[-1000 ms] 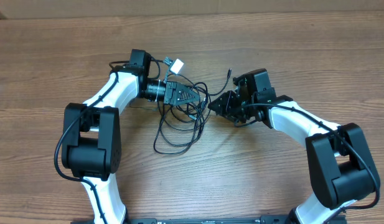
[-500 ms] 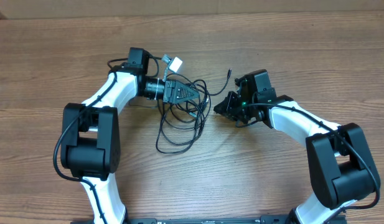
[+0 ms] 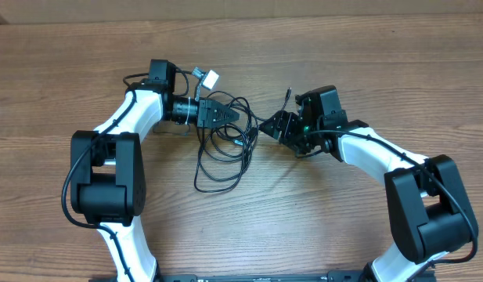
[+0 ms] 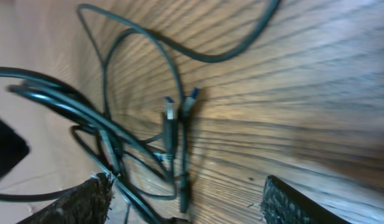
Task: Untangle cables
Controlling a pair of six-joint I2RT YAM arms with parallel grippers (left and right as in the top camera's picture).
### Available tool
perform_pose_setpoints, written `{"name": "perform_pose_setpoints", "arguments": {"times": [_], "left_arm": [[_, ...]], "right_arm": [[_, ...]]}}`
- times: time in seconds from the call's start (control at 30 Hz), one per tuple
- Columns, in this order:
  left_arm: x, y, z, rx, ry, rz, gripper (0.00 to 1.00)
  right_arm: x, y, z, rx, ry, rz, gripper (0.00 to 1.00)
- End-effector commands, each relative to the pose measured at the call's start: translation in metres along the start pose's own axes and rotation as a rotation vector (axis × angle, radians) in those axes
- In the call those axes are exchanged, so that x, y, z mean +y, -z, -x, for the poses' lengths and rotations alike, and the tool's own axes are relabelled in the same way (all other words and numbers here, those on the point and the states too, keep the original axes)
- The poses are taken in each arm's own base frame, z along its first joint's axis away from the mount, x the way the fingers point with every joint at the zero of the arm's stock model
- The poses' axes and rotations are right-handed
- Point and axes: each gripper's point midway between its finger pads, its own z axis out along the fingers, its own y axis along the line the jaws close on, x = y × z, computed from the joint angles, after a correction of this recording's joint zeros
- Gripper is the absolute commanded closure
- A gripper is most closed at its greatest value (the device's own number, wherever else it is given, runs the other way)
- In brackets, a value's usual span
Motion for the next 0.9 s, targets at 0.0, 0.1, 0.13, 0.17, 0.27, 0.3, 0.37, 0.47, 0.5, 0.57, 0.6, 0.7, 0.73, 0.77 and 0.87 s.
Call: {"name": "perform_pose_setpoints", "arguments": {"times": [0.0, 0.1, 0.13, 0.17, 0.27, 0.3, 0.37, 0.47, 0.5, 0.57, 0.6, 0.7, 0.73, 0.77, 0.87], "left_arm": [[-0.017, -0.001, 0.002, -0.021, -0.063, -0.083, 0.96], [-0.027, 0.001, 0.005, -0.045, -0.096, -0.142, 0.96], [-0.03, 0.001, 0.007, -0.052, -0.103, -0.158, 0.96], [-0.034, 0.002, 0.008, -0.06, -0.112, -0.178, 0.96], [-0.041, 0.002, 0.009, -0.075, -0.139, -0.217, 0.96], [-0.041, 0.002, 0.009, -0.075, -0.144, -0.22, 0.96], [-0.042, 0.002, 0.009, -0.076, -0.143, -0.222, 0.96], [-0.047, 0.003, 0.011, -0.088, -0.139, -0.255, 0.96], [-0.05, 0.004, 0.012, -0.095, -0.139, -0.272, 0.96], [-0.052, 0.004, 0.012, -0.098, -0.138, -0.282, 0.96], [-0.052, 0.004, 0.012, -0.098, -0.136, -0.282, 0.96], [-0.053, 0.003, 0.012, -0.091, -0.116, -0.286, 0.96], [-0.054, 0.001, 0.011, -0.087, -0.108, -0.288, 0.96], [-0.055, 0.0, 0.011, -0.083, -0.104, -0.29, 0.96], [-0.057, -0.004, 0.009, -0.073, -0.103, -0.296, 0.96]], "right_arm": [[0.017, 0.003, -0.003, 0.016, 0.033, 0.058, 0.26], [0.017, 0.003, -0.003, 0.014, 0.034, 0.058, 0.32], [0.018, 0.003, -0.002, 0.013, 0.036, 0.06, 0.33], [0.019, 0.003, -0.002, 0.011, 0.039, 0.064, 0.34], [0.028, 0.004, -0.002, 0.018, 0.058, 0.108, 0.34], [0.033, 0.004, -0.003, 0.028, 0.079, 0.135, 0.34], [0.042, 0.006, -0.006, 0.045, 0.121, 0.182, 0.33], [0.041, 0.006, -0.004, 0.038, 0.128, 0.178, 0.36], [0.04, 0.006, -0.004, 0.034, 0.127, 0.172, 0.36], [0.04, 0.005, -0.003, 0.03, 0.127, 0.17, 0.38], [0.04, 0.005, -0.003, 0.03, 0.127, 0.17, 0.38], [0.04, 0.005, -0.003, 0.03, 0.128, 0.168, 0.39], [0.04, 0.004, -0.004, 0.029, 0.13, 0.165, 0.39], [0.04, 0.003, -0.004, 0.027, 0.133, 0.16, 0.39], [0.043, -0.001, -0.009, 0.027, 0.148, 0.148, 0.39]]}}
